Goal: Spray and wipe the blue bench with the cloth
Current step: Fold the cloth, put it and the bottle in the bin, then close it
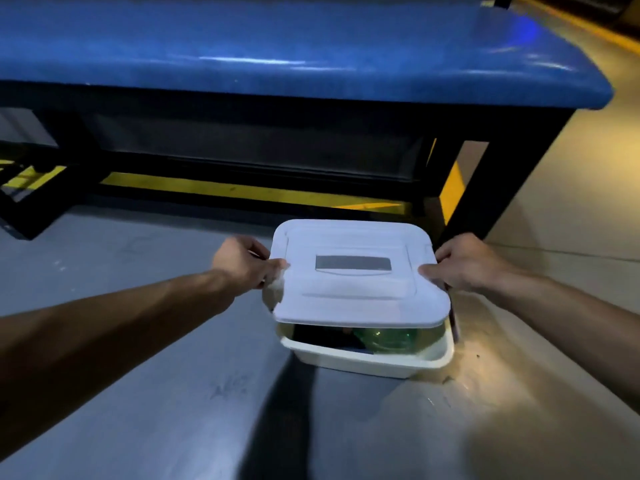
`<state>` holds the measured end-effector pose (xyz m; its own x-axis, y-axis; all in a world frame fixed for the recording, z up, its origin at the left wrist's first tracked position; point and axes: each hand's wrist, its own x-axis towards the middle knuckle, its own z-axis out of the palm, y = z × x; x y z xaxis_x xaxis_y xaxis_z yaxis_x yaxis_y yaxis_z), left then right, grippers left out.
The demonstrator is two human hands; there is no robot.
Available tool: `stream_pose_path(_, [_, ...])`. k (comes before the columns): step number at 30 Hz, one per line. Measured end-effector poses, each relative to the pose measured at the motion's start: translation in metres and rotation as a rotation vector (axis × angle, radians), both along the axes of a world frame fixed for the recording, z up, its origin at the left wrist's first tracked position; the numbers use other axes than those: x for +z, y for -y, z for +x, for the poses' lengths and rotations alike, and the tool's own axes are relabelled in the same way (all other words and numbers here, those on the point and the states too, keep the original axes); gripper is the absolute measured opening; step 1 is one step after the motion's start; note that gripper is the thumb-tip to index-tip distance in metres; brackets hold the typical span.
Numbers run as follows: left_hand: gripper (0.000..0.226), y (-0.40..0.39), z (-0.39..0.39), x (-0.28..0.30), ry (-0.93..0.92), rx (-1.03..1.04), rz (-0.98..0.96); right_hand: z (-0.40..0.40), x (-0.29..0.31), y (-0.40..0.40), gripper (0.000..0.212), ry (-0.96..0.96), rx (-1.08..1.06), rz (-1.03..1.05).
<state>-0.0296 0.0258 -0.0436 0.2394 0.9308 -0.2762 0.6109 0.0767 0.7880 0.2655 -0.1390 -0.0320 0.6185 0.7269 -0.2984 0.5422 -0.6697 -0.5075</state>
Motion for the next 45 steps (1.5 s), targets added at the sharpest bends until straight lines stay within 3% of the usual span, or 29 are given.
stream_pose_path(15, [0.028, 0.021, 0.021, -0.02, -0.276, -0.173, 0.151, 0.018, -0.038, 0.037, 0.023, -0.126, -0.083, -0.04])
stream_pose_path(19, [0.015, 0.021, 0.017, -0.025, -0.317, -0.209, 0.153, 0.014, -0.039, 0.035, 0.022, -0.119, -0.046, -0.048])
stream_pose_path(28, [0.017, 0.02, 0.012, -0.037, -0.318, -0.252, 0.143, 0.017, -0.039, 0.035, 0.017, -0.228, -0.052, -0.108])
stream_pose_path(37, [0.033, 0.022, 0.011, -0.034, -0.332, -0.237, 0.155, 0.016, -0.032, 0.035, 0.025, -0.286, -0.13, -0.149])
stream_pose_path(42, [0.076, 0.02, 0.012, -0.031, -0.361, -0.191, 0.114, 0.017, -0.024, 0.043, 0.039, -0.209, -0.094, -0.15])
stream_pose_path(45, [0.088, 0.019, 0.015, -0.027, -0.302, -0.096, -0.017, 0.017, -0.026, 0.045, 0.049, -0.283, -0.181, -0.103])
